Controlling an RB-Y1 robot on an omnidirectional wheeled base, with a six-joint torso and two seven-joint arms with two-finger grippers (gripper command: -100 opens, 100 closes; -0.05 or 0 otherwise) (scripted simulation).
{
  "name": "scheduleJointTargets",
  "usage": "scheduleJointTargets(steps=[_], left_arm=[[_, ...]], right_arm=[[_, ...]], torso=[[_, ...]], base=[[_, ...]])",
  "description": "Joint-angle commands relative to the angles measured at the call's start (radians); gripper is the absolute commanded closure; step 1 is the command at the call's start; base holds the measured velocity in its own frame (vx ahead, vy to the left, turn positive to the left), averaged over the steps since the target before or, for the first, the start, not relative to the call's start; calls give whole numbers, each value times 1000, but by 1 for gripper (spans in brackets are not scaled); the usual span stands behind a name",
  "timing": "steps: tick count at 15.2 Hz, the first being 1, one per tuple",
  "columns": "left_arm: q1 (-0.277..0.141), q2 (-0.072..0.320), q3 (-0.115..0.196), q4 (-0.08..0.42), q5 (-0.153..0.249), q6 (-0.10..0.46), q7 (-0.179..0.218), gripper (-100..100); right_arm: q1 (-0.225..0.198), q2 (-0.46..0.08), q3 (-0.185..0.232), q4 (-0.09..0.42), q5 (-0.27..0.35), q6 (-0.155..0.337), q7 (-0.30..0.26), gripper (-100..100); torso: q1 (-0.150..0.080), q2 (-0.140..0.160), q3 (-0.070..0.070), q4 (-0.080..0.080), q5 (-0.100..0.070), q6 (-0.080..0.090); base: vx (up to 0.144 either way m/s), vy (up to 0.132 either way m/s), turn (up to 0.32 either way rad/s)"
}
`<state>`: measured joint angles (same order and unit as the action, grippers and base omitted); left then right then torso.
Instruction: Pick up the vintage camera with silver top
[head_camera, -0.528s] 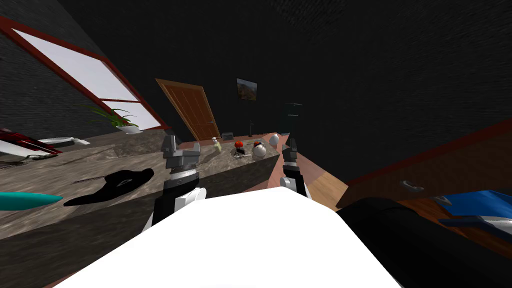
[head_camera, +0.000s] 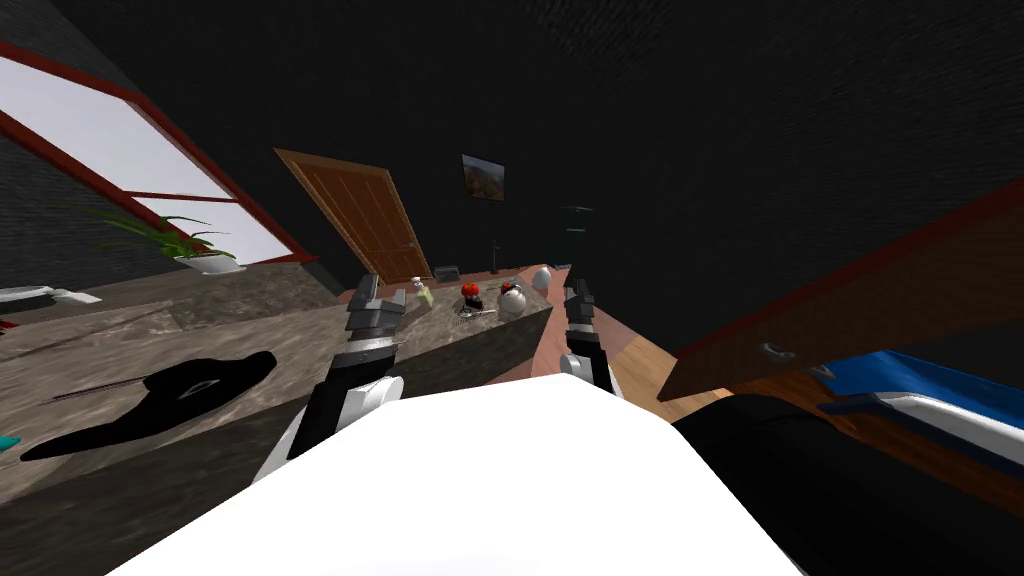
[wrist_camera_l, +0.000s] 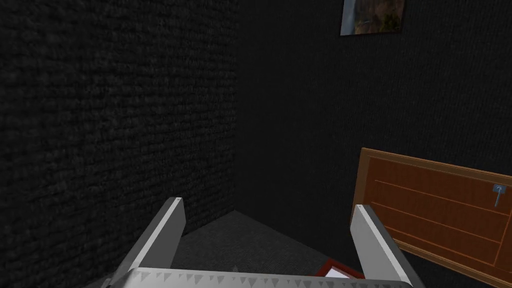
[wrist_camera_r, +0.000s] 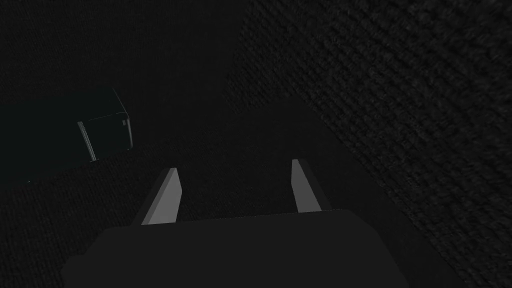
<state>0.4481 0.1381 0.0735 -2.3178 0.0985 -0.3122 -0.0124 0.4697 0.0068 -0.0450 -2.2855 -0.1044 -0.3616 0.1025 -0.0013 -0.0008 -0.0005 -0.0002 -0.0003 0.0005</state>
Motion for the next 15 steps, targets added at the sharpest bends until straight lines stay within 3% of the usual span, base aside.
scheduleJointTargets(steps=[1, 4, 6, 9, 11, 12, 14, 15], left_arm=[[-2, 20, 9, 8, 4, 37, -2, -100], [-18, 68, 36, 34, 15, 106, -8, -100], [-18, 68, 36, 34, 15, 126, -8, -100], [-36, 115, 67, 65, 28, 200, -17, -100], [-36, 115, 67, 65, 28, 231, -17, -100], [-46, 139, 84, 83, 35, 263, -21, -100], [-46, 139, 84, 83, 35, 289, -21, -100], [-57, 162, 101, 101, 42, 326, -26, -100]], right_arm=[[0, 0, 0, 0, 0, 0, 0, 0], [0, 0, 0, 0, 0, 0, 0, 0], [0, 0, 0, 0, 0, 0, 0, 0], [0, 0, 0, 0, 0, 0, 0, 0], [0, 0, 0, 0, 0, 0, 0, 0], [0, 0, 0, 0, 0, 0, 0, 0], [0, 0, 0, 0, 0, 0, 0, 0], [0, 0, 0, 0, 0, 0, 0, 0]], torso=[[0, 0, 0, 0, 0, 0], [0, 0, 0, 0, 0, 0], [0, 0, 0, 0, 0, 0], [0, 0, 0, 0, 0, 0], [0, 0, 0, 0, 0, 0], [0, 0, 0, 0, 0, -1], [0, 0, 0, 0, 0, 0], [0, 0, 0, 0, 0, 0]], base=[[7, -19, -108], [9, -22, -149], [8, -18, -93], [11, -23, -177], [11, -17, -95], [10, -15, -99], [11, -17, -120], [15, -21, -166]])
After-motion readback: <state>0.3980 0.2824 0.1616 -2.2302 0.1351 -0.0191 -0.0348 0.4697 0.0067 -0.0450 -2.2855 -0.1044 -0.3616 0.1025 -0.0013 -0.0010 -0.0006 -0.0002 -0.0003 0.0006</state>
